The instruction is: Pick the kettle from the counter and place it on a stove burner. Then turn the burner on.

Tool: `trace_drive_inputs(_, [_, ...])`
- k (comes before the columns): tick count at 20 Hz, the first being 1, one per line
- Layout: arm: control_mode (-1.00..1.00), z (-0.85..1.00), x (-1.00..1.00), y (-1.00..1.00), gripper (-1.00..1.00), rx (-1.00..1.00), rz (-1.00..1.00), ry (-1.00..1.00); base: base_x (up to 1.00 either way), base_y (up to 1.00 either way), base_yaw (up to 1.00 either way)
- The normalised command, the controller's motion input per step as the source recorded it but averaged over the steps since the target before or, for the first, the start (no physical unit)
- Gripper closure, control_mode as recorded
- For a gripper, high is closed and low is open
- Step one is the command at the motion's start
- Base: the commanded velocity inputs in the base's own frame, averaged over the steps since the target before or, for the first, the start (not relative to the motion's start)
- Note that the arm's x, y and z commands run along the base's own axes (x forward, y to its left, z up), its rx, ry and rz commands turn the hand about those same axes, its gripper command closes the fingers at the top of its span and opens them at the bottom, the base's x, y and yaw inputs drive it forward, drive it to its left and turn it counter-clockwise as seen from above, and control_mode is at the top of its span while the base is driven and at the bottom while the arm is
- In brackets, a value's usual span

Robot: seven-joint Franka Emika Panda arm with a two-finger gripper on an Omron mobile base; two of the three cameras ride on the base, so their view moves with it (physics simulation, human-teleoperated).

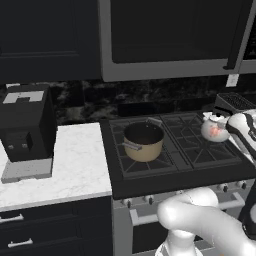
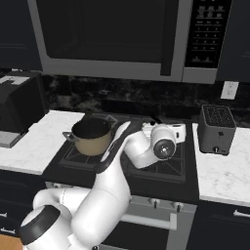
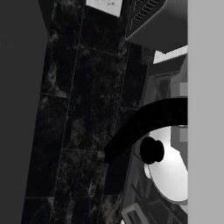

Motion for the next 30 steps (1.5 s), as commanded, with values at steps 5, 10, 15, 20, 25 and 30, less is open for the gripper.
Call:
trace_drive_inputs(5, [-1.00, -0.21, 0.38, 0.00, 1.00, 0.00, 0.03, 0.03, 0.00, 0.00, 0.00])
trace_drive_inputs(10, [-1.00, -0.29, 0.26, 0.00, 1.00, 0.00, 0.02, 0.00, 0.00, 0.00, 0.00])
trace_drive_inputs(15, [-1.00, -0.32, 0.22, 0.00, 1.00, 0.00, 0.02, 0.00, 0.00, 0.00, 0.00])
trace_drive_inputs(20, [-1.00, -0.27, 0.16, -0.12, 1.00, 0.00, 0.02, -0.01, 0.00, 0.00, 0.00])
trace_drive_inputs(25, [-1.00, -0.23, 0.15, -0.22, 1.00, 0.00, 0.01, 0.00, 0.00, 0.00, 0.00])
trace_drive_inputs(30, [-1.00, -0.23, 0.18, -0.16, 1.00, 0.00, 0.01, -0.01, 0.00, 0.00, 0.00])
